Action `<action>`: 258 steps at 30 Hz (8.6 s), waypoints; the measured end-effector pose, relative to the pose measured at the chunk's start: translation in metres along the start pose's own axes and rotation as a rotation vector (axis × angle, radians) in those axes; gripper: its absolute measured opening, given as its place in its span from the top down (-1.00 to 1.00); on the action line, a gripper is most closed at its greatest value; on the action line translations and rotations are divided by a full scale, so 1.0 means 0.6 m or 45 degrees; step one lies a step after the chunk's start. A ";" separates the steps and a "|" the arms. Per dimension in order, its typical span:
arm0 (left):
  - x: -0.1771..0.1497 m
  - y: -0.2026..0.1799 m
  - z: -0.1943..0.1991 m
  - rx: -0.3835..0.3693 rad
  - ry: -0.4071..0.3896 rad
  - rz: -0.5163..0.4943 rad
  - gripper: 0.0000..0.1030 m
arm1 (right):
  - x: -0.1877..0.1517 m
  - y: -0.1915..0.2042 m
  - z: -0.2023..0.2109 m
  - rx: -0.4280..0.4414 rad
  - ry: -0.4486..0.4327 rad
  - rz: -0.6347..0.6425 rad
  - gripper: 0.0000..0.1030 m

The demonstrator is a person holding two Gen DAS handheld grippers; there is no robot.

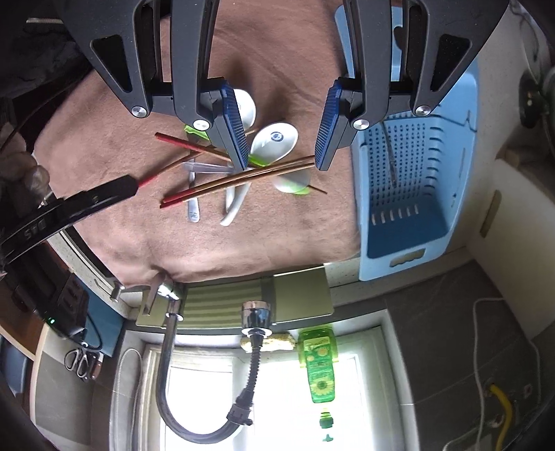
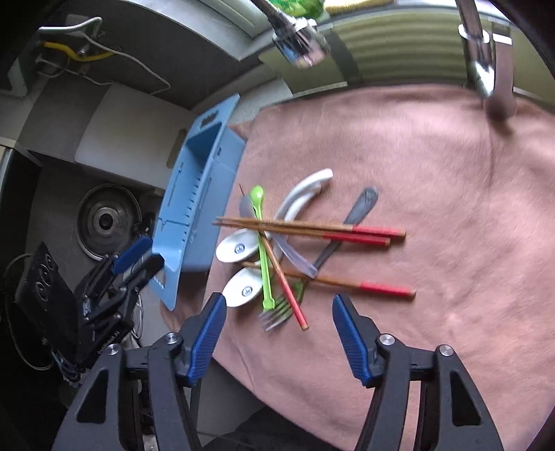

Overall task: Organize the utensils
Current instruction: 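Move the right gripper back over the utensil pile, then lower the right gripper onto the white ceramic spoon handle, then close the right gripper on the spoon handle and lift it over the blue basket, then lower the white ceramic spoon into the blue basket and open the right gripper, then move both grippers back over the red-tipped chopsticks on the towel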

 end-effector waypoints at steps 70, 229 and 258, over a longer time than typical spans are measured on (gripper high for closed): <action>-0.089 -0.058 -0.118 -0.174 0.309 0.069 0.23 | -0.004 0.029 -0.043 0.144 0.120 -0.132 0.39; -0.063 0.184 0.000 -0.110 0.051 0.148 0.23 | 0.143 0.223 -0.066 -0.041 -0.198 0.086 0.27; 0.063 -0.073 -0.139 -0.425 0.306 -0.594 0.23 | -0.040 -0.114 -0.026 -0.007 -0.185 -0.721 0.28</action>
Point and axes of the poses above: each gripper's, at about its wrist camera, not at the fingertips, and z roughly against the way its jaws point, y to its left, x to its top, the point moved 1 cm from there along -z, roughly the way its jaws point, and after that the axes turned 3 degrees about -z, right-handed, at the moved point
